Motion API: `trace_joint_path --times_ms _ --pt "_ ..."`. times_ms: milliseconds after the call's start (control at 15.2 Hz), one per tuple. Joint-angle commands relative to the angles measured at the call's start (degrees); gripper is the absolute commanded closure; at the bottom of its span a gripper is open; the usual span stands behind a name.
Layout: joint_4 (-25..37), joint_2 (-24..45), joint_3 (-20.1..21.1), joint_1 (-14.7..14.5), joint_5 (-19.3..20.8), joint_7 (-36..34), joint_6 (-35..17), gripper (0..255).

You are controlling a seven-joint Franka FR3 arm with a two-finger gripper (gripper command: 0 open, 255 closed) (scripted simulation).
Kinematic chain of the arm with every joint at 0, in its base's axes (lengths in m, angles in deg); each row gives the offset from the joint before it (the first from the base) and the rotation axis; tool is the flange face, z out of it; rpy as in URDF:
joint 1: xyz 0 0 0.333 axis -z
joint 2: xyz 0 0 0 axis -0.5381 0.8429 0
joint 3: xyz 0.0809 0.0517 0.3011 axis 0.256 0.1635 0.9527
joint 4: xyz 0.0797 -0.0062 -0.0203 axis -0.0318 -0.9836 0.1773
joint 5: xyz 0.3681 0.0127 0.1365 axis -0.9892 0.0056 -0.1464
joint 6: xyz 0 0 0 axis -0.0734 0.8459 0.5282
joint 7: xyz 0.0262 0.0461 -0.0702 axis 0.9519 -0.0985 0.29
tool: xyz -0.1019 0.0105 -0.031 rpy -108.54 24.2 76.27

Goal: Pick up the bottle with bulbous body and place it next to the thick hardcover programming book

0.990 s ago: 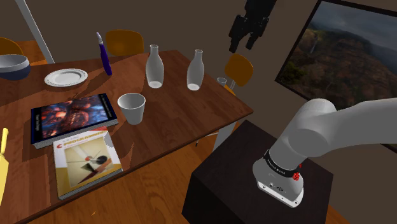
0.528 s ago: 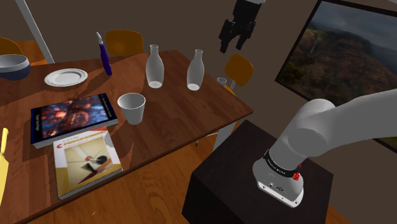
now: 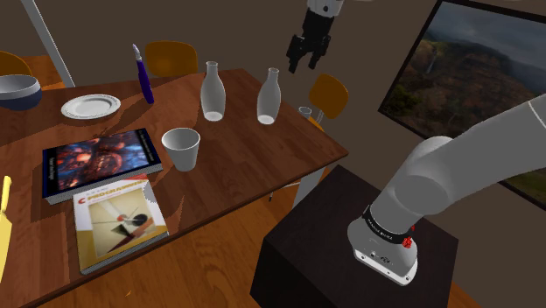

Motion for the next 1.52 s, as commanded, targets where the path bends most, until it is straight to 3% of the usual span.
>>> trace_joint_path --times_ms 0,594,1122,1452 --pt "1.65 4.03 -1.06 0.22 0.01 1.31 -2.68 0" --pt "13.56 22.38 -5.09 1.38 -2.43 7.81 -9.93 0" --pt "28.58 38.82 -6.56 3.79 -6.70 13.25 -11.70 0" --pt "27.09 40.56 -6.39 3.91 -7.21 13.57 -14.88 0"
